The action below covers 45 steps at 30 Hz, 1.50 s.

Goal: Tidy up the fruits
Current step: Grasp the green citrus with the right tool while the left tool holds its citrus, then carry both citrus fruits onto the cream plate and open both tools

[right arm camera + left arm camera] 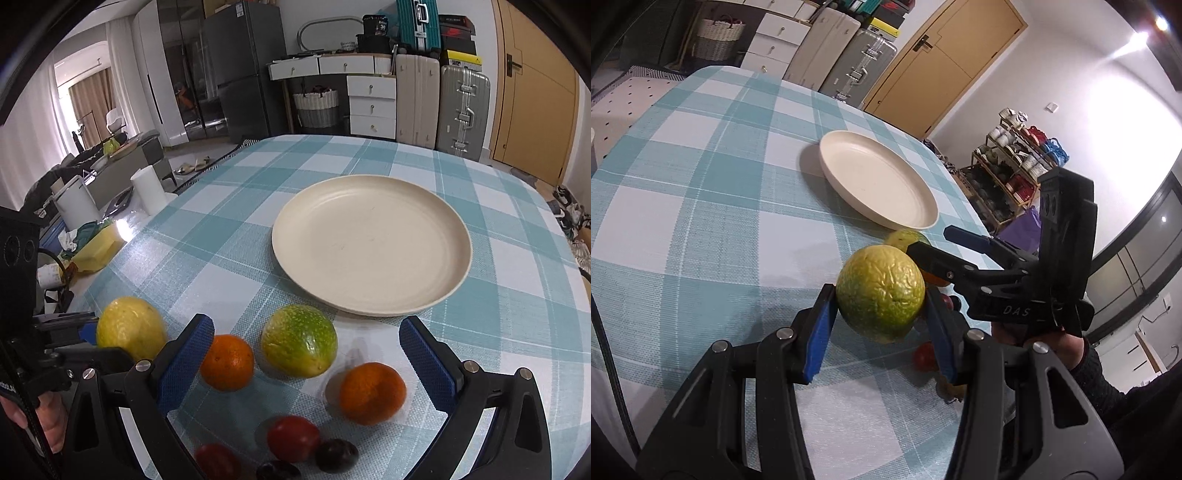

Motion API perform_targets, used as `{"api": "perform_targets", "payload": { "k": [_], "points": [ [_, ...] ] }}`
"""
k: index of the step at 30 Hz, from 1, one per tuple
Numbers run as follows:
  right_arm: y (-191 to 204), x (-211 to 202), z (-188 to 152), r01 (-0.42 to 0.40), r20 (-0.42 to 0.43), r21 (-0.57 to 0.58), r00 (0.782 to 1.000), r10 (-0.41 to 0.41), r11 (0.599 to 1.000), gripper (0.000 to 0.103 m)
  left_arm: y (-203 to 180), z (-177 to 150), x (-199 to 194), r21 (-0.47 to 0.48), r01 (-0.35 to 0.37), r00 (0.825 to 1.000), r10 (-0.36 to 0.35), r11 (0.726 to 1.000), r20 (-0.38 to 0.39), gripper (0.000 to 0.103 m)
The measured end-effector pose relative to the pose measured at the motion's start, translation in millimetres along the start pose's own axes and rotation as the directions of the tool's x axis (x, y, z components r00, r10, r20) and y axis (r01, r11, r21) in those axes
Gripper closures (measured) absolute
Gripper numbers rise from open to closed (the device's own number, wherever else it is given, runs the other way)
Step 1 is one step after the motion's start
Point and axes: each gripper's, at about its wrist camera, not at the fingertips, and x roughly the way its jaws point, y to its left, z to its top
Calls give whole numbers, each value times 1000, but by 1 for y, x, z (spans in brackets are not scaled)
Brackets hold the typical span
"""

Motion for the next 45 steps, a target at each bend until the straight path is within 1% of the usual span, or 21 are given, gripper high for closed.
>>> {"api": "perform_targets", "payload": {
  "k": [2, 4, 6, 11, 13, 14, 16, 18, 20, 22, 23, 24, 28, 32, 35, 39, 45],
  "points": [
    [-1, 4, 0, -2, -11, 3, 1000, 2, 1000, 1, 1, 0, -1, -1, -9, 1000, 9, 1000, 2, 58],
    [-1, 5, 1, -10, -15, 7, 1000, 10, 1000, 4, 2, 1, -2, 0, -13, 1000, 13, 1000, 3, 58],
    [-2, 8, 1, -17, -24, 9, 1000, 17, 1000, 12, 3, 1, -1, 0, -22, 1000, 22, 1000, 0, 58],
    [-2, 12, 2, -28, -46, 8, 999, 28, 1000, 17, 4, 1, 0, -17, -25, 1000, 25, 1000, -3, 58],
    [-1, 13, 2, -27, -53, 4, 998, 27, 1000, 20, 4, 1, 2, -17, -26, 1000, 26, 1000, -7, 58],
    [-1, 14, 3, -27, -60, 3, 998, 27, 1000, 23, 3, 1, 3, -15, -29, 1000, 29, 999, -9, 58],
    [-2, 19, 4, -38, -86, 11, 996, 39, 999, 24, 2, 0, 5, -12, -30, 999, 30, 999, -16, 58],
    [-2, 26, 6, -64, -134, 18, 989, 66, 998, 27, 2, 1, 7, -11, -32, 999, 32, 999, -19, 58],
    [-1, 30, 8, -59, -155, 10, 986, 60, 998, 28, 2, 1, 8, -16, -30, 999, 30, 999, -21, 58],
    [1, 32, 12, -60, -172, 5, 983, 60, 998, 41, 1, 0, 9, -16, -32, 999, 32, 999, -23, 58],
    [1, 33, 13, -60, -175, 3, 983, 60, 998, 51, 1, 0, 10, -16, -32, 999, 31, 999, -24, 58],
    [2, 34, 14, -48, -180, -4, 983, 46, 999, 53, 1, 0, 10, -16, -33, 999, 32, 999, -24, 58],
    [0, 35, 14, -51, -182, 15, 982, 53, 999, 53, 2, 1, 10, -18, -37, 999, 36, 999, -26, 58],
    [-8, 32, 11, -75, -166, 69, 982, 86, 995, 54, 1, 1, 11, -17, -38, 999, 38, 999, -27, 58],
    [-12, 26, 9, -98, -134, 99, 985, 111, 990, 54, -1, 1, 11, -17, -37, 999, 36, 999, -26, 58],
    [-15, 17, 7, -112, -97, 114, 988, 123, 987, 54, -5, 5, 10, -3, -37, 999, 37, 999, -14, 58],
    [-18, 0, 10, -138, -28, 114, 989, 142, 984, 54, -11, 18, 15, -3, -47, 999, 47, 999, 4, 58]
  ]
}}
